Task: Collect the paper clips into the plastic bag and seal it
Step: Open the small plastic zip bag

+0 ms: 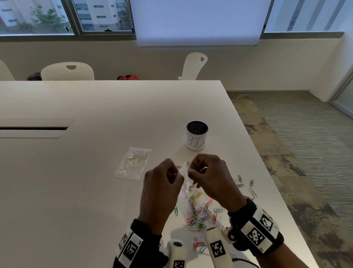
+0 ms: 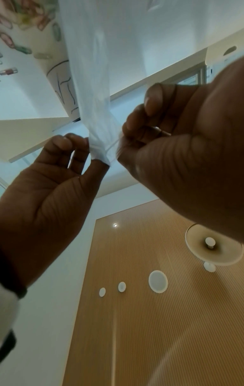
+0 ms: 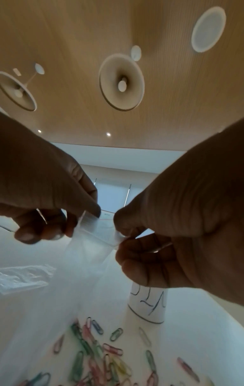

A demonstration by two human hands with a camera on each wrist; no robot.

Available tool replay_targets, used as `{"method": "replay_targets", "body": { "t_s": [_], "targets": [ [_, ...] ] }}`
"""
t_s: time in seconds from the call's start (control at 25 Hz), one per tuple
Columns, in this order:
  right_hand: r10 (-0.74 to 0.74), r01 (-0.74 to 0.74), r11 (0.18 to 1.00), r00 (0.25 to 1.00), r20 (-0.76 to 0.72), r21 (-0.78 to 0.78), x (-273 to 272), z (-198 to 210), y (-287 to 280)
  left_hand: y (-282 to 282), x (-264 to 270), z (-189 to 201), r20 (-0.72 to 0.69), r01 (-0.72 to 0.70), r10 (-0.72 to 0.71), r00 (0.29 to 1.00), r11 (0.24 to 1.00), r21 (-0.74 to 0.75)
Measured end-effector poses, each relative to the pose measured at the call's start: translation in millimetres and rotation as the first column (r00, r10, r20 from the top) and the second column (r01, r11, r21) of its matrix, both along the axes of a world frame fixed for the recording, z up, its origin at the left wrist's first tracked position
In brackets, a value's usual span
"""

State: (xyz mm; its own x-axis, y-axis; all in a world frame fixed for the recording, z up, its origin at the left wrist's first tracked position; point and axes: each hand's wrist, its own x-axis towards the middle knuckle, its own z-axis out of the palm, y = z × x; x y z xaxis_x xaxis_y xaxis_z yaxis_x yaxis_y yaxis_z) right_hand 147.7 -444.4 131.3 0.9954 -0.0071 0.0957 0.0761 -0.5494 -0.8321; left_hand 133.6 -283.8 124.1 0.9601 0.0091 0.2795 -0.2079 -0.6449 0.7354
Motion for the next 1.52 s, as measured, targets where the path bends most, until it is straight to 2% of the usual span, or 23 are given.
{"method": "replay_targets", "body": {
  "t_s": [0.12,0.2,0.32,0.44,0.56,0.68,0.88,1.08,1.2,1.36,1.52],
  "targets": [
    [-0.056,0.062,0.991,0.997,0.057,-0.115,0.4,-3.4,-1.5,2.3,-0.3,0.3,0.004,-0.051,0.051,0.999,0.998,0.036],
    [-0.081,0.094,0.983,0.993,0.086,-0.155,-1.0,-4.2,-0.2,2.5,-1.1,1.0,-0.008,-0.059,0.059,0.998,0.998,0.008],
    [-0.027,0.024,0.995,0.999,-0.023,-0.094,-4.6,-3.6,8.1,-0.1,-2.8,2.6,-0.017,-0.043,0.042,0.999,0.996,-0.076],
    [-0.013,0.008,0.999,0.992,-0.123,-0.043,-5.7,-5.3,12.6,0.9,-2.7,3.1,-0.045,-0.029,0.026,0.999,0.996,-0.082],
    [-0.054,0.045,0.996,0.992,-0.116,-0.077,-2.6,-5.8,8.0,4.2,-2.7,4.4,-0.047,-0.051,0.050,0.998,0.999,-0.015],
    [-0.079,0.063,0.976,0.994,-0.070,-0.210,-2.3,-5.5,6.2,4.2,-3.8,5.0,0.001,-0.068,0.068,0.998,0.996,0.057],
    [-0.073,0.066,0.985,0.996,-0.042,-0.159,3.5,-7.8,15.0,1.0,-5.4,4.1,-0.028,-0.002,0.002,1.000,1.000,0.013],
    [-0.116,0.111,0.970,0.993,-0.012,-0.218,6.7,-11.3,17.6,2.1,-6.8,9.9,0.011,-0.080,0.079,0.997,0.995,0.055],
    [-0.064,0.056,0.983,0.997,-0.039,-0.176,4.3,-7.8,19.5,2.9,-6.1,9.3,0.044,-0.089,0.088,0.995,0.995,0.034],
    [-0.004,-0.001,0.997,0.998,-0.062,-0.075,-3.3,2.4,16.1,10.1,-3.5,3.3,0.042,-0.015,0.016,0.999,1.000,-0.025],
    [-0.026,0.024,0.996,0.999,-0.026,-0.090,-5.5,12.3,9.3,37.2,-7.5,-1.9,-0.096,0.235,-0.230,0.968,0.971,0.038]
  ]
}}
